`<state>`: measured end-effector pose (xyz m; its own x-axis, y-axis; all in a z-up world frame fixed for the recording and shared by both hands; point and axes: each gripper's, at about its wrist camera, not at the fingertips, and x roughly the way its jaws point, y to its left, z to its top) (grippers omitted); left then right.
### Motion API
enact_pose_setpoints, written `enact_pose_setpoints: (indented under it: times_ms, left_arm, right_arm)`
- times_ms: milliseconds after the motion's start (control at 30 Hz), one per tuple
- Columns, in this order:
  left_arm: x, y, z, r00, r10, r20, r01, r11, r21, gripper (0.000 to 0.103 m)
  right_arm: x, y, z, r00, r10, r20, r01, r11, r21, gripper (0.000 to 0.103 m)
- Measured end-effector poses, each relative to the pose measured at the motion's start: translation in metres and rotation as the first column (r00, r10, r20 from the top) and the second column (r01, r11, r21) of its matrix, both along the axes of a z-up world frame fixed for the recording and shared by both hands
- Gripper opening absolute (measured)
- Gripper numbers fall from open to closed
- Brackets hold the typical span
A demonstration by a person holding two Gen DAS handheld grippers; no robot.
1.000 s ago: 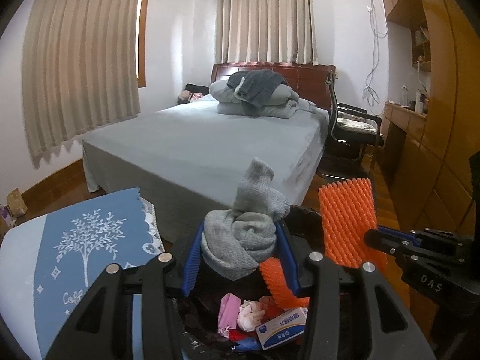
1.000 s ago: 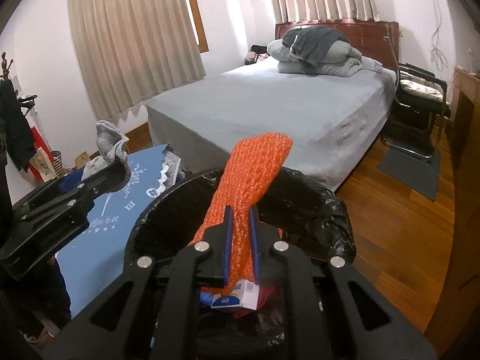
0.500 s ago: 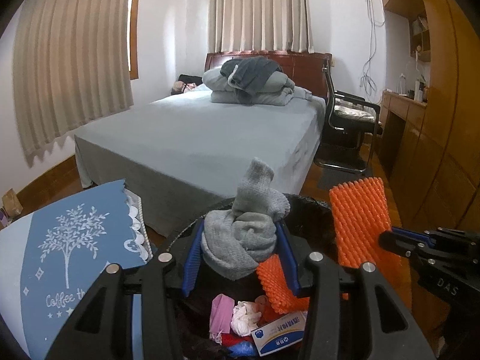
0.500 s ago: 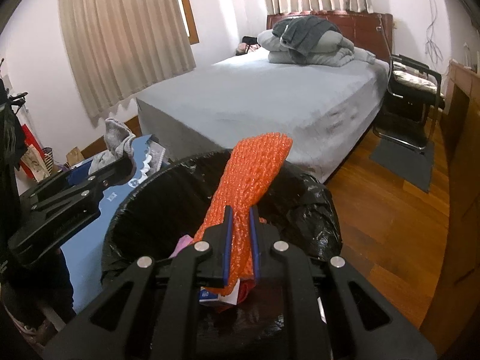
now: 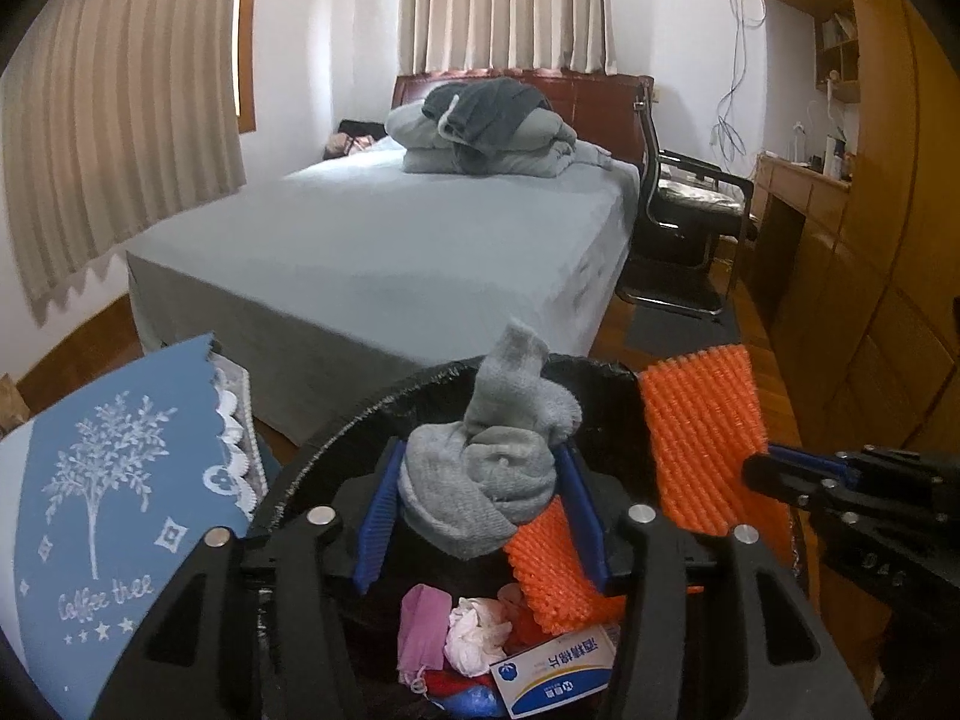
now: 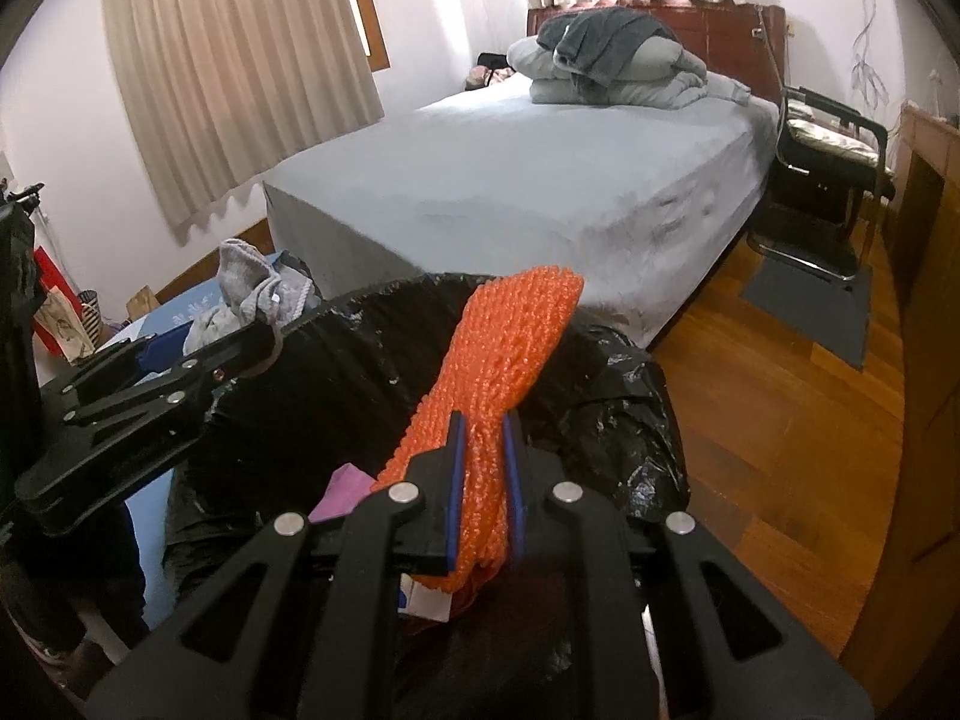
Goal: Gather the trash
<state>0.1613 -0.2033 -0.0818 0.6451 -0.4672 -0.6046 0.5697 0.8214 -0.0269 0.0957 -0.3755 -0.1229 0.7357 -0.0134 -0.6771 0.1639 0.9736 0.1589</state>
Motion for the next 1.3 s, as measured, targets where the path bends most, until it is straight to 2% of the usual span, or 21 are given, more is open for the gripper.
enact_pose_setpoints:
  times_ms: [67,100,267,367,433,533,700,933,1300]
  left_arm:
    - [0.004,0.001,-0.002,1.000,0.002,-0.010,-0.002,1.000,0.001,0.060]
    - [0.004,0.001,-0.003,1.000,0.004,-0.010,-0.004,1.000,-0.001,0.061]
    - [0.009,0.009,0.001,1.000,0.027,-0.009,-0.027,1.000,-0.011,0.068]
    - [0.009,0.019,0.005,0.999,0.054,0.000,-0.054,0.998,-0.013,0.076]
    - [0.008,0.025,0.008,0.998,0.069,0.006,-0.069,0.998,-0.015,0.082]
    - [0.004,0.036,0.014,0.996,0.087,0.022,-0.087,0.996,-0.016,0.089]
    - [-0.006,0.060,0.026,0.990,0.132,0.042,-0.131,0.991,-0.011,0.096]
    - [-0.028,0.095,0.044,0.981,0.186,0.057,-0.185,0.982,-0.026,0.097]
    - [-0.064,0.145,0.067,0.961,0.265,0.078,-0.263,0.964,-0.036,0.097]
  right_arm:
    - [0.005,0.000,-0.006,1.000,-0.007,-0.016,0.007,1.000,-0.004,0.026]
    - [0.008,-0.001,-0.009,1.000,-0.010,-0.025,0.010,1.000,-0.004,0.036]
    - [0.008,0.000,-0.017,0.999,-0.028,-0.035,0.028,1.000,-0.003,0.053]
    - [0.001,0.003,-0.013,0.999,-0.041,-0.020,0.041,0.999,-0.018,0.070]
    - [-0.002,0.005,-0.011,0.999,-0.049,-0.012,0.049,0.998,-0.026,0.086]
    - [-0.010,0.008,0.000,0.998,-0.054,0.008,0.055,0.998,-0.022,0.091]
    - [-0.022,0.015,0.020,0.998,-0.050,0.045,0.050,0.999,-0.008,0.094]
    - [-0.036,0.038,0.050,0.995,-0.032,0.093,0.031,0.999,0.007,0.097]
    - [-0.053,0.084,0.084,0.987,0.034,0.154,-0.029,0.999,-0.039,0.097]
